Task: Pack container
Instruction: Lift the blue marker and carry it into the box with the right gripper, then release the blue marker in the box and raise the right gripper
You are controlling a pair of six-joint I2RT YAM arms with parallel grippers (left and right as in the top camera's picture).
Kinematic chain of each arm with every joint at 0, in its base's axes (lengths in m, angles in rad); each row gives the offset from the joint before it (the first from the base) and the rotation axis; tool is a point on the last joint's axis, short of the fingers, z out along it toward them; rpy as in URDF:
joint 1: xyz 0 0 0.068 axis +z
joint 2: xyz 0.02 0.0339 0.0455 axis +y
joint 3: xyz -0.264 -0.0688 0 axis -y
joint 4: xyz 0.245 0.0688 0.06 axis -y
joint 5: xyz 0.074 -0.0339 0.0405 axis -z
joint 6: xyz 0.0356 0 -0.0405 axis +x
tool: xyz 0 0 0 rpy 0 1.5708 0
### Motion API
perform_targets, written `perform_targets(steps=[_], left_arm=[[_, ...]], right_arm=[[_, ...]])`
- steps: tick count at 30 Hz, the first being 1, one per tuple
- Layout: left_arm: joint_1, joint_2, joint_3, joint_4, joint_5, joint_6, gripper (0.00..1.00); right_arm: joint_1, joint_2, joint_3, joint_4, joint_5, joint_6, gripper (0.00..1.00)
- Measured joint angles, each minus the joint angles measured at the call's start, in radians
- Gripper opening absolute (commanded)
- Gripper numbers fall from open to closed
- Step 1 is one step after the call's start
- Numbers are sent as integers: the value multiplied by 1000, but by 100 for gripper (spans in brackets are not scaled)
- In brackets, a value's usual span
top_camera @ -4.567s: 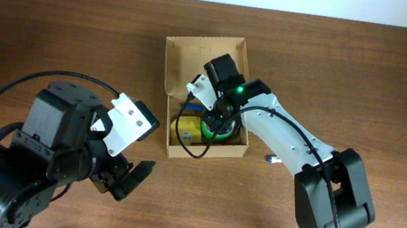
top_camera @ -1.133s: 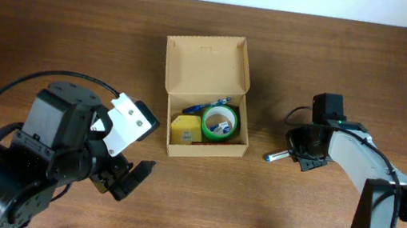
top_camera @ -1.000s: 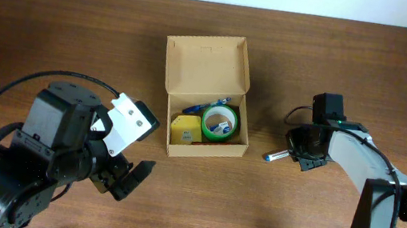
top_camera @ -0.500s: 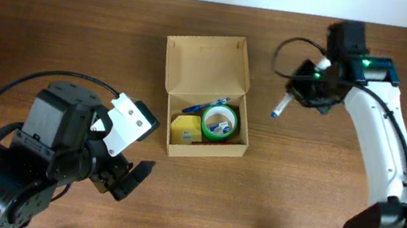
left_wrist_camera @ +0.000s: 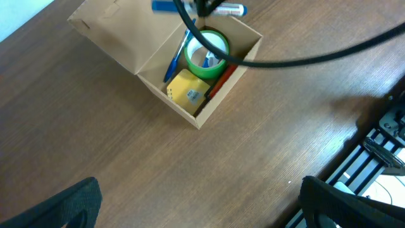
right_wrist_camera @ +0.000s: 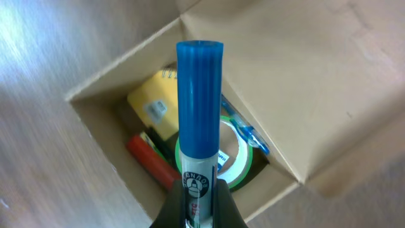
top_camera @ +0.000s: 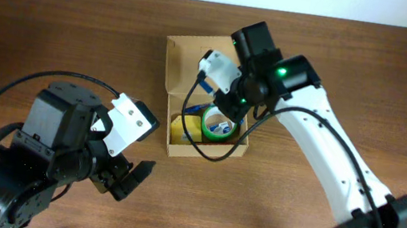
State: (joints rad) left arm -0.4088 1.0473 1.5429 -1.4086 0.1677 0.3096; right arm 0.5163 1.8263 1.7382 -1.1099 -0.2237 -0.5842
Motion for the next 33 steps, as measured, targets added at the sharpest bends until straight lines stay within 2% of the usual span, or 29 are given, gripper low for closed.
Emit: perform_targets(steps=[4,8,25,33], left_arm=[[0,0,0,0,0,0,100],[0,0,0,0,0,0,100],[0,0,0,0,0,0,100],[0,0,0,0,0,0,100]], right_arm=[[27,90,0,-72,0,-241,4],[64,112,0,-76,0,-357,4],[77,113,0,-147,0,-568,4],[77,181,0,-146,1,-579,4]])
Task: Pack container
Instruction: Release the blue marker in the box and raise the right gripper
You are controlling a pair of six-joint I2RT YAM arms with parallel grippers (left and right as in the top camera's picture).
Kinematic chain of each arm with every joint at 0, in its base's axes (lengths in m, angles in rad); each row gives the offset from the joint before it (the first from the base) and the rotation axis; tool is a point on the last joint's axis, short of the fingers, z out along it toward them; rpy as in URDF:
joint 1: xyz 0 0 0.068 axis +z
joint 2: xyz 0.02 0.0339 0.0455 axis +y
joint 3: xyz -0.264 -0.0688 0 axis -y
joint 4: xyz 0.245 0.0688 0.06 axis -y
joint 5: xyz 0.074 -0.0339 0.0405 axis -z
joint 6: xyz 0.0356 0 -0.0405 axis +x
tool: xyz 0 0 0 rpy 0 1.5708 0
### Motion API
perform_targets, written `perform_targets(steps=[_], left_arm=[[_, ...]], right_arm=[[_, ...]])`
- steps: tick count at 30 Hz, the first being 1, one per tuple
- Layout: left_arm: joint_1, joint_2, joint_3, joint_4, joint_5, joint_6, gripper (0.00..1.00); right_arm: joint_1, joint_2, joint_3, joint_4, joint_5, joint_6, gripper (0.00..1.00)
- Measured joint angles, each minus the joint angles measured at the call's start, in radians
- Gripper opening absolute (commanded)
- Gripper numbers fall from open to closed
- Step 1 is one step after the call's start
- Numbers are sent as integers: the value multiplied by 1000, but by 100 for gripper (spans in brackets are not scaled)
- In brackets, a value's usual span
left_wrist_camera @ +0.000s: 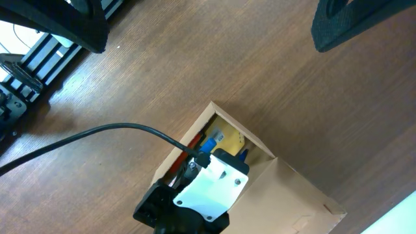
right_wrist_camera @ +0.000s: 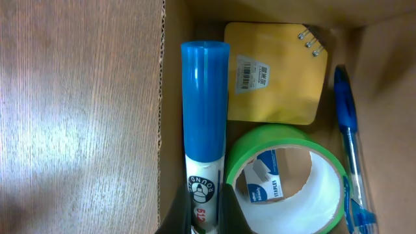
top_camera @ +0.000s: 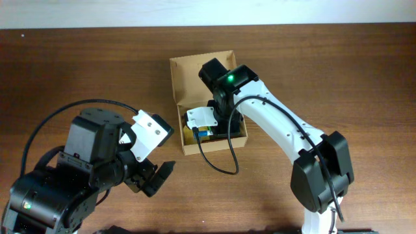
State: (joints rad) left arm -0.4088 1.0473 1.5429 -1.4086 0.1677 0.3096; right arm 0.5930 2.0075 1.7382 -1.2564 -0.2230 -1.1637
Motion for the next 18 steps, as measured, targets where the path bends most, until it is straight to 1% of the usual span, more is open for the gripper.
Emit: perform_targets(steps=[1,3,4,5,7,9,10,12,15,18], left_arm=[[0,0,0,0,0,0,100],[0,0,0,0,0,0,100],[0,0,0,0,0,0,100],[0,0,0,0,0,0,100],[0,0,0,0,0,0,100],[0,0,0,0,0,0,100],[0,0,0,0,0,0,100],[0,0,0,0,0,0,100],[0,0,0,0,0,0,100],[0,0,0,0,0,0,100]], right_arm=[[0,0,0,2,0,0,17],[0,0,0,10,0,-1,35],[0,0,0,11,-1,-3,40],[0,0,0,11,0,-6,42],[0,0,0,11,0,-8,43],[0,0,0,11,0,-9,42],[0,0,0,11,0,-9,38],[0,0,0,8,-1,-10,4],[0,-13,0,8,0,14,4],[0,-73,34,7,0,116,4]])
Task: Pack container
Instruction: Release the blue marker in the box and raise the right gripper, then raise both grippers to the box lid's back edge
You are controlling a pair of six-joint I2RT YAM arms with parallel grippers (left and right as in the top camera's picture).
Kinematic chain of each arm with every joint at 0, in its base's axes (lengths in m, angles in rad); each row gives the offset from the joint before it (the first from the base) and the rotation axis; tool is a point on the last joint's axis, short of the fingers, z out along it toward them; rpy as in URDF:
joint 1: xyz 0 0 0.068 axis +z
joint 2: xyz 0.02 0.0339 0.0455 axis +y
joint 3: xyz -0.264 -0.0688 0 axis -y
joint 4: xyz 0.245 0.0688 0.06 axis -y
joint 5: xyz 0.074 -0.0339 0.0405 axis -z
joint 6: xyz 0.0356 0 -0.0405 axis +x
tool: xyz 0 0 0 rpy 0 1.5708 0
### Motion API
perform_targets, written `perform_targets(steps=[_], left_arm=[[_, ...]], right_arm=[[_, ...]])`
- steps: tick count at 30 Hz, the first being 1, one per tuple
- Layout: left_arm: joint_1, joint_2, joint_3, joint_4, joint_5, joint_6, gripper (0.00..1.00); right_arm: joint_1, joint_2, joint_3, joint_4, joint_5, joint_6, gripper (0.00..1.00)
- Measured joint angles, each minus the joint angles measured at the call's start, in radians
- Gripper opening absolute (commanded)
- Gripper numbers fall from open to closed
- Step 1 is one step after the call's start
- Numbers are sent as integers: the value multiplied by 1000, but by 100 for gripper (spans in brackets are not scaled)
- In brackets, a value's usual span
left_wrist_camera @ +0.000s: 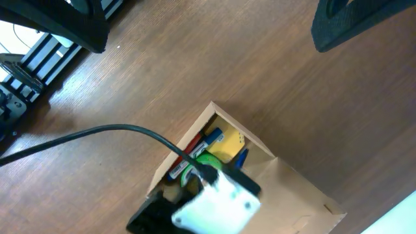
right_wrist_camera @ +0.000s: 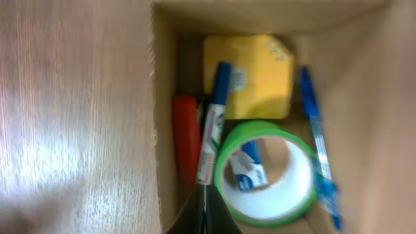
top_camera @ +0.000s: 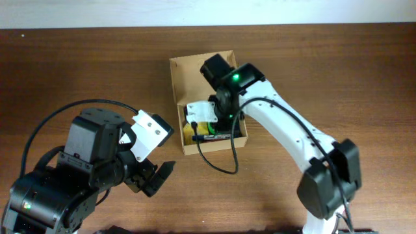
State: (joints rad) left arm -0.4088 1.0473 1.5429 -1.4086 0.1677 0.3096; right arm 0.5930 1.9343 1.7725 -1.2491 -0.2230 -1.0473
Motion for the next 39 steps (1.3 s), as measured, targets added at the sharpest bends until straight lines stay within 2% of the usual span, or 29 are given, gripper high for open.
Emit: perform_targets(steps=[6,9,12,18,21,22,24,27,30,32,37,38,39], left_arm=[[0,0,0,0,0,0,100],[0,0,0,0,-2,0,100],[0,0,0,0,-71,0,100],[0,0,0,0,-112,0,99],[0,0,0,8,-116,0,100],[0,0,0,7,-116,0,100],[0,0,0,8,-116,0,100],[0,0,0,33,-116,0,100],[0,0,0,150,-111,-9,100],[0,8,0,217,-104,-53,100],[0,126,0,269,-88,-147,100],[0,145,0,307,-80,-152,89],[0,155,0,332,-76,-162,67]], right_arm=[[-31,-61,100,2,16,331,4],[-131,-61,113,41,23,538,4],[-264,-61,113,54,9,686,4],[-443,-61,113,76,-117,761,4],[-461,-61,113,76,-139,764,6],[-461,-61,113,76,-143,764,42],[-461,-61,113,76,-146,774,99],[-460,-61,113,76,-150,775,99],[-461,-61,113,76,-150,777,99],[-460,-61,113,84,-150,778,99],[-461,-61,113,100,-153,777,99],[-461,-61,113,104,-153,778,99],[-461,-61,113,108,-154,778,99]])
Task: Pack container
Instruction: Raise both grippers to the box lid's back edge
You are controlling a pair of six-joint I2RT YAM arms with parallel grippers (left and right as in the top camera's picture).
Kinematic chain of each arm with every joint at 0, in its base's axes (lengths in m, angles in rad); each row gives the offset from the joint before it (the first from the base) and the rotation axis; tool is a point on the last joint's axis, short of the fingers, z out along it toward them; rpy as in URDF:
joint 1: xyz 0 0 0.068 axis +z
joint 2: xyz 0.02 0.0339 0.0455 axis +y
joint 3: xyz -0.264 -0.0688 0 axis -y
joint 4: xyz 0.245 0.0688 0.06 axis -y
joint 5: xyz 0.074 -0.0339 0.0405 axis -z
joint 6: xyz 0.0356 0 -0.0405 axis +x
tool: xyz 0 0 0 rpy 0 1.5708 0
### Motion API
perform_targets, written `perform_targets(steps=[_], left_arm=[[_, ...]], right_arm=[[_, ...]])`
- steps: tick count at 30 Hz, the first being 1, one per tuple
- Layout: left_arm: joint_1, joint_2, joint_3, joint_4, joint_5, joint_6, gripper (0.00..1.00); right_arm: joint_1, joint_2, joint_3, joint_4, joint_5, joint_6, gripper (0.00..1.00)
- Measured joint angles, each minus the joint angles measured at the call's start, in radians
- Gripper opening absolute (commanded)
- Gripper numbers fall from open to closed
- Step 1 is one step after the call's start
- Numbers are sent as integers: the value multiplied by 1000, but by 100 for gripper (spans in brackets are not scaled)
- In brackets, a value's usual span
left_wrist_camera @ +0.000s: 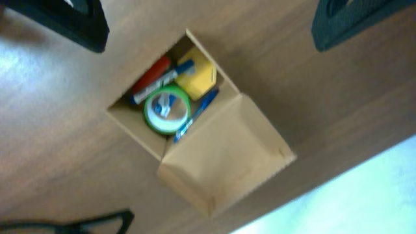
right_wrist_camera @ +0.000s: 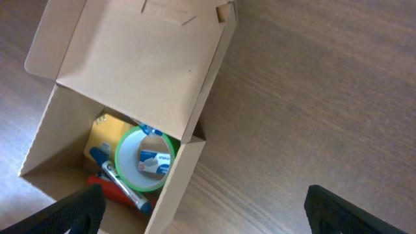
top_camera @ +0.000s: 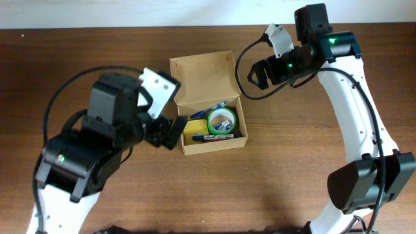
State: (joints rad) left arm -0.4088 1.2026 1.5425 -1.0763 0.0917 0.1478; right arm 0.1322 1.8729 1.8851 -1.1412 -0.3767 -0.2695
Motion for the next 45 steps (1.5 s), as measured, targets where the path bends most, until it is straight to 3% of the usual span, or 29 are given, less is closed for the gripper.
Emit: perform_targets(steps=[1,2,3,4,5,9,13,19,25,29,38,45], left_arm=[[0,14,0,33,5,-1,49],[0,27,0,57,2,-13,24],[0,39,0,75,-9,-32,9],[0,60,0,95,-48,-56,2],[0,73,0,99,-82,-66,2],[2,112,0,134,-200,-104,2],[87,154,0,156,-218,-225,2],[360,473,0,261,37,-376,2],[411,820,0,509,349,-528,2],[411,951,-2,689,525,-651,2],[396,1003,-4,897,732,-824,2],[383,1003,-4,1059,885,-856,2]], right_arm=[[0,0,0,9,0,0,89],[0,0,0,22,-1,-1,56],[0,0,0,34,-3,2,30],[0,0,0,52,-3,1,8],[0,1,0,67,-3,11,4],[0,66,6,146,-3,67,4],[0,179,6,215,-3,131,4],[-10,253,6,277,-3,219,4],[-43,325,6,351,-46,292,4],[-45,419,6,461,-230,327,4],[-37,497,6,545,-468,438,4],[-40,498,11,575,-636,449,4]])
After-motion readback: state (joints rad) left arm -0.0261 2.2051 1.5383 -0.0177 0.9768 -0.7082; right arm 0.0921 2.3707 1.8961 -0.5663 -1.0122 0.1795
